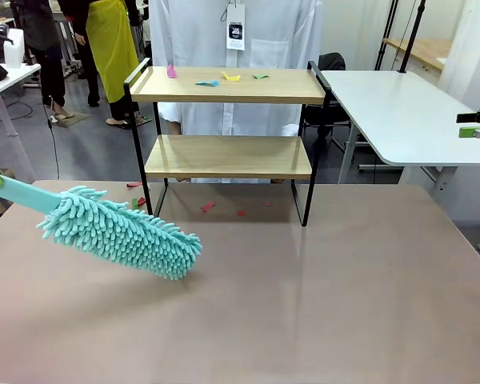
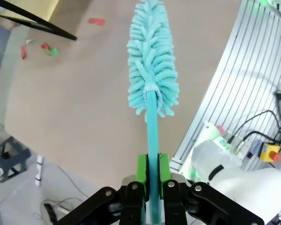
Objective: Clean the shelf.
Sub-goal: Clean the specific section of the Shelf indicated by the human with the Duster.
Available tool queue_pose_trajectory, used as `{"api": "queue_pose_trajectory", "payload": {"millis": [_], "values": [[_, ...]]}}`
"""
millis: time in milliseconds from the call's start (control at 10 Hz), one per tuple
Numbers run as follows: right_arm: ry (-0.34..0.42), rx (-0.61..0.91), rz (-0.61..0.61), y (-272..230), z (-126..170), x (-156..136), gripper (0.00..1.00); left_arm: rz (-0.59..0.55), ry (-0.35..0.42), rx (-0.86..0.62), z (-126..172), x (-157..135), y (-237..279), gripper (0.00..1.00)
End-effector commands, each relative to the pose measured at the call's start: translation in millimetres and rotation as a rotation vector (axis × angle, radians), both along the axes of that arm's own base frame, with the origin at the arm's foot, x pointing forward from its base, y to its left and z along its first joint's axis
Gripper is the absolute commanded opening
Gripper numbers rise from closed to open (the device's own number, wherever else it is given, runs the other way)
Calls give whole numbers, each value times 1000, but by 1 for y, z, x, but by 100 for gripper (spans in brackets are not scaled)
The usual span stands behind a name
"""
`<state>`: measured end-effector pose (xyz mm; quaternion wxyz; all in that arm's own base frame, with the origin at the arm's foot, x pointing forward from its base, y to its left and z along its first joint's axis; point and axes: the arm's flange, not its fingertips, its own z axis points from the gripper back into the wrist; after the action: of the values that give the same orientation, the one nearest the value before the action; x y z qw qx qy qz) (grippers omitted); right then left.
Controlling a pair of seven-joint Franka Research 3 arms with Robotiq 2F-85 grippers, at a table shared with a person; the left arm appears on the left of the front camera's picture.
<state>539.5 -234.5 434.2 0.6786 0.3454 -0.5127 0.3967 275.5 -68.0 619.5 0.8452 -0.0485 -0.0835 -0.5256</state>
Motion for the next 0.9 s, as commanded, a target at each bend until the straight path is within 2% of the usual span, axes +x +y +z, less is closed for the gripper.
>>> {"api": "queue_pose_trajectory", "payload": {"millis": [0,800], "values": [[-3,-1,1,2,2,0,100,5,15,-30,-2,0,7,13],[-3,-1,1,2,2,0,100,5,15,-30,-2,0,7,13]]}}
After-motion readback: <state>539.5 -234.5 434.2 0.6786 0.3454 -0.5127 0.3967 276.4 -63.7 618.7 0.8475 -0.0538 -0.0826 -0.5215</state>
